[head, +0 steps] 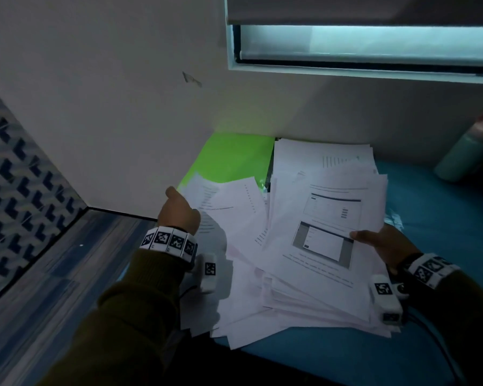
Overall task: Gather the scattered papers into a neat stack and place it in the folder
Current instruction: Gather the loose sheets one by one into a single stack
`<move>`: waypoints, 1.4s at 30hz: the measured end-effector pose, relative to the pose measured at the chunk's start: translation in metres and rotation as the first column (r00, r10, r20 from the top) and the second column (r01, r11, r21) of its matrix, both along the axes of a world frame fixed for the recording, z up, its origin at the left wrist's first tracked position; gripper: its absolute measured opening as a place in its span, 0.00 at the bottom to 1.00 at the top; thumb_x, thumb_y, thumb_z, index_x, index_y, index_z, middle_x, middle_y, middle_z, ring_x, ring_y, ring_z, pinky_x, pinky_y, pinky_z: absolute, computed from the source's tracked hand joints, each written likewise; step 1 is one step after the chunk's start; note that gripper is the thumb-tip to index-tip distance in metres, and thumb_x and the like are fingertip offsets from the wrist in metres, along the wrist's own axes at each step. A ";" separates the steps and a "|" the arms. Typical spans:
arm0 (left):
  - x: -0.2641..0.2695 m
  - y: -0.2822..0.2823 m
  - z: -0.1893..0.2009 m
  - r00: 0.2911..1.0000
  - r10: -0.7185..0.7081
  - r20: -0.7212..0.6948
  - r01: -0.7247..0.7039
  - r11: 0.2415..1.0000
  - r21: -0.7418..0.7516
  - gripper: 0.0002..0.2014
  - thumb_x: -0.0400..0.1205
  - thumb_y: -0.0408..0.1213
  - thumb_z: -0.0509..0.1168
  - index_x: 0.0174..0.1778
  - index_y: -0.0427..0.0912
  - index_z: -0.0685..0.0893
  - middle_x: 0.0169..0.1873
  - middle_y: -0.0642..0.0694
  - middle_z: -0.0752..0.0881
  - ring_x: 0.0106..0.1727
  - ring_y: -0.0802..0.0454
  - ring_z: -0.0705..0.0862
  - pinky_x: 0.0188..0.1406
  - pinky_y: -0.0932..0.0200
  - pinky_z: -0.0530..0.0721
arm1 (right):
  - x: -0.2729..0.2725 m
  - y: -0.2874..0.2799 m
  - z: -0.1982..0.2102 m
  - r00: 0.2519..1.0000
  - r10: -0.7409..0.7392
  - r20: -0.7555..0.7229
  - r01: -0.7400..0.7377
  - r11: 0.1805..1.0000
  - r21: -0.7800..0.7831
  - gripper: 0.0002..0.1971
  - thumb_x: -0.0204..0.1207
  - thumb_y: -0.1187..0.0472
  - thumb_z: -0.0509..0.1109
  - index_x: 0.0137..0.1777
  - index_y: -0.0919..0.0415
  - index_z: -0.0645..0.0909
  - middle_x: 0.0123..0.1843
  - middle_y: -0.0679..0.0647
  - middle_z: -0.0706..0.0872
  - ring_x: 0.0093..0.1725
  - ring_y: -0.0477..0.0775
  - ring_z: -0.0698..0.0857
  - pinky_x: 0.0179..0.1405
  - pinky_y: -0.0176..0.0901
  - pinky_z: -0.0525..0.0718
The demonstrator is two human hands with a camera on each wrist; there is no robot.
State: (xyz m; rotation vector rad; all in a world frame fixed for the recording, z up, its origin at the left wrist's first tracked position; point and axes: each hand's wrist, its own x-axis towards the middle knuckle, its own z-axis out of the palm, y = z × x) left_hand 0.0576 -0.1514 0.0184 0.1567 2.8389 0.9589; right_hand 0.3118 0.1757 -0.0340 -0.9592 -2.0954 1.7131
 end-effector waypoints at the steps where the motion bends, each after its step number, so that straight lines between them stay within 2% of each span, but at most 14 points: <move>1: 0.001 -0.003 0.000 1.000 -0.012 -0.012 0.013 0.999 0.049 0.28 0.79 0.32 0.67 0.74 0.30 0.66 0.64 0.29 0.82 0.64 0.32 0.82 0.58 0.47 0.79 | 0.000 -0.001 0.000 1.000 0.001 -0.002 -0.001 1.000 0.001 0.15 0.69 0.61 0.79 0.55 0.50 0.86 0.56 0.58 0.90 0.54 0.62 0.89 0.64 0.67 0.82; 4: 0.005 -0.016 -0.002 0.975 -0.187 0.118 0.175 0.979 0.103 0.31 0.62 0.44 0.73 0.60 0.31 0.83 0.55 0.32 0.88 0.57 0.38 0.87 0.48 0.53 0.80 | 0.000 -0.001 0.000 1.000 0.006 0.007 -0.006 1.000 0.004 0.23 0.59 0.50 0.81 0.55 0.49 0.87 0.55 0.56 0.91 0.54 0.60 0.89 0.63 0.65 0.83; 6: 0.004 -0.026 -0.007 0.916 -0.301 0.263 0.251 0.945 0.208 0.29 0.54 0.41 0.73 0.51 0.33 0.88 0.50 0.33 0.90 0.55 0.36 0.88 0.54 0.46 0.86 | 0.000 0.001 -0.001 1.000 0.018 0.010 -0.018 1.000 0.002 0.26 0.53 0.45 0.82 0.54 0.47 0.87 0.56 0.54 0.91 0.55 0.59 0.89 0.64 0.64 0.83; 8: 0.000 -0.034 -0.010 0.865 -0.352 0.357 0.214 0.903 0.372 0.20 0.56 0.30 0.72 0.46 0.38 0.88 0.42 0.36 0.92 0.51 0.32 0.90 0.54 0.37 0.88 | 0.000 0.002 -0.002 1.000 0.025 0.016 -0.025 1.000 0.006 0.27 0.50 0.42 0.83 0.52 0.46 0.87 0.55 0.54 0.91 0.55 0.59 0.89 0.64 0.64 0.83; 11: -0.004 -0.037 -0.002 0.891 -0.364 0.272 0.227 0.875 0.428 0.15 0.65 0.27 0.66 0.46 0.43 0.88 0.39 0.41 0.93 0.44 0.38 0.91 0.45 0.42 0.90 | 0.001 0.006 -0.008 1.000 0.006 0.028 -0.007 1.000 0.014 0.37 0.39 0.31 0.83 0.51 0.45 0.88 0.53 0.52 0.92 0.52 0.59 0.90 0.60 0.65 0.85; 14: -0.013 -0.034 0.008 0.958 -0.285 -0.014 0.277 0.917 0.287 0.21 0.69 0.39 0.63 0.59 0.46 0.87 0.56 0.42 0.90 0.57 0.42 0.87 0.60 0.43 0.85 | 0.001 0.006 -0.007 1.000 0.014 0.023 -0.015 1.000 0.011 0.37 0.39 0.31 0.83 0.51 0.45 0.88 0.54 0.53 0.92 0.53 0.59 0.90 0.60 0.65 0.85; 18: -0.018 -0.027 0.025 0.955 -0.135 -0.264 0.230 0.900 0.370 0.08 0.81 0.33 0.62 0.50 0.42 0.86 0.46 0.42 0.89 0.47 0.47 0.85 0.45 0.55 0.78 | 0.001 -0.001 0.000 1.000 0.014 0.016 -0.015 1.000 0.019 0.19 0.58 0.48 0.82 0.51 0.44 0.86 0.56 0.54 0.91 0.54 0.58 0.89 0.64 0.64 0.83; 21: -0.022 -0.025 0.046 0.904 0.013 -0.428 0.213 0.853 0.477 0.08 0.83 0.36 0.63 0.45 0.35 0.83 0.39 0.34 0.86 0.38 0.52 0.79 0.34 0.60 0.77 | 0.002 0.000 0.000 1.000 0.015 0.023 -0.015 0.999 0.029 0.25 0.53 0.44 0.81 0.53 0.43 0.86 0.57 0.52 0.91 0.55 0.57 0.89 0.64 0.62 0.83; 26: -0.031 -0.018 0.086 0.849 0.242 -0.470 0.166 0.723 0.671 0.09 0.80 0.40 0.65 0.33 0.47 0.78 0.31 0.46 0.78 0.24 0.71 0.69 0.25 0.70 0.68 | -0.001 0.003 -0.002 0.999 0.001 0.036 -0.002 0.999 0.034 0.17 0.60 0.52 0.81 0.50 0.44 0.86 0.55 0.53 0.91 0.54 0.58 0.89 0.63 0.64 0.84; 30: -0.037 -0.004 0.105 0.864 0.351 -0.361 0.155 0.496 0.854 0.06 0.76 0.38 0.68 0.45 0.42 0.86 0.38 0.47 0.84 0.36 0.60 0.76 0.34 0.63 0.75 | -0.001 0.011 -0.011 0.998 0.008 0.059 -0.010 0.999 0.039 0.39 0.43 0.36 0.85 0.57 0.50 0.87 0.55 0.54 0.91 0.53 0.59 0.90 0.60 0.63 0.85; 33: -0.018 0.025 0.089 0.925 0.108 -0.365 0.209 0.657 0.724 0.07 0.79 0.38 0.67 0.34 0.46 0.80 0.32 0.43 0.81 0.31 0.61 0.74 0.30 0.61 0.73 | -0.001 0.014 -0.015 0.997 0.001 0.076 -0.004 0.999 0.044 0.45 0.42 0.35 0.85 0.61 0.58 0.85 0.53 0.57 0.92 0.51 0.62 0.90 0.58 0.64 0.86; 35: 0.002 0.050 0.064 0.932 -0.119 -0.343 0.302 0.779 0.550 0.10 0.82 0.36 0.64 0.34 0.43 0.81 0.32 0.36 0.84 0.29 0.62 0.77 0.31 0.61 0.76 | -0.001 0.007 -0.007 0.998 -0.021 0.060 0.018 0.998 0.060 0.39 0.53 0.38 0.82 0.64 0.59 0.84 0.56 0.58 0.90 0.52 0.61 0.89 0.60 0.62 0.85; 38: 0.021 0.083 0.020 0.907 -0.375 -0.192 0.421 0.806 0.416 0.16 0.73 0.38 0.61 0.45 0.31 0.88 0.44 0.25 0.89 0.44 0.46 0.85 0.44 0.54 0.80 | 0.000 -0.004 0.004 0.995 -0.059 0.081 0.049 0.991 0.121 0.26 0.75 0.37 0.67 0.65 0.54 0.82 0.58 0.53 0.89 0.53 0.56 0.87 0.59 0.50 0.83; 42: 0.033 0.115 -0.013 0.889 -0.457 -0.030 0.443 0.842 0.306 0.21 0.70 0.40 0.59 0.50 0.30 0.86 0.47 0.28 0.88 0.46 0.39 0.86 0.42 0.53 0.78 | 0.004 -0.009 0.013 0.998 0.013 0.066 -0.022 0.989 0.146 0.27 0.68 0.31 0.69 0.59 0.47 0.83 0.53 0.48 0.89 0.51 0.50 0.88 0.47 0.41 0.83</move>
